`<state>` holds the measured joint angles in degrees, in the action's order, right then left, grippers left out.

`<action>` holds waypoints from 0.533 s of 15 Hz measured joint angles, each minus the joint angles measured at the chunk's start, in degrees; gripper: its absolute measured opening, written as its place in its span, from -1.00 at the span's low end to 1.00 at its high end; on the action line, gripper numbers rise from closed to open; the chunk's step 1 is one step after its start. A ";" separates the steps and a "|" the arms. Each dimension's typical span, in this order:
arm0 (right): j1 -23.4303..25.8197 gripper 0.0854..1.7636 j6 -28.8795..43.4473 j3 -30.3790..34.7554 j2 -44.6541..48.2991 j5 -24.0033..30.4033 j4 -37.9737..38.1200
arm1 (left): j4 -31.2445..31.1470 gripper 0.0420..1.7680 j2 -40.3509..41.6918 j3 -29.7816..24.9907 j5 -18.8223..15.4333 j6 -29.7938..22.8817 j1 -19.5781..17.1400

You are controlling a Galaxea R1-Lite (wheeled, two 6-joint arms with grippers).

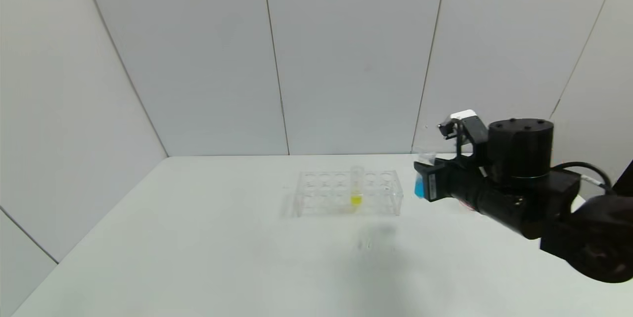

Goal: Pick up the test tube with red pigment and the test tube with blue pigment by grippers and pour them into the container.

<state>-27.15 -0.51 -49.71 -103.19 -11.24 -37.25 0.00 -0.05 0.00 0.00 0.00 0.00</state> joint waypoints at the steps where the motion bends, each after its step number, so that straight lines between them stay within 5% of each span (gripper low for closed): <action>1: 3.06 -0.52 -1.58 1.26 2.67 4.07 2.96 | 0.00 1.00 0.00 0.00 0.00 0.00 0.00; 8: 32.46 -0.52 -20.68 2.97 17.05 35.43 29.73 | 0.00 1.00 0.00 0.00 0.00 0.00 0.00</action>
<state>5.32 -21.19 -46.74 -86.14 24.19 -7.52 0.00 -0.05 0.00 0.00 0.00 0.00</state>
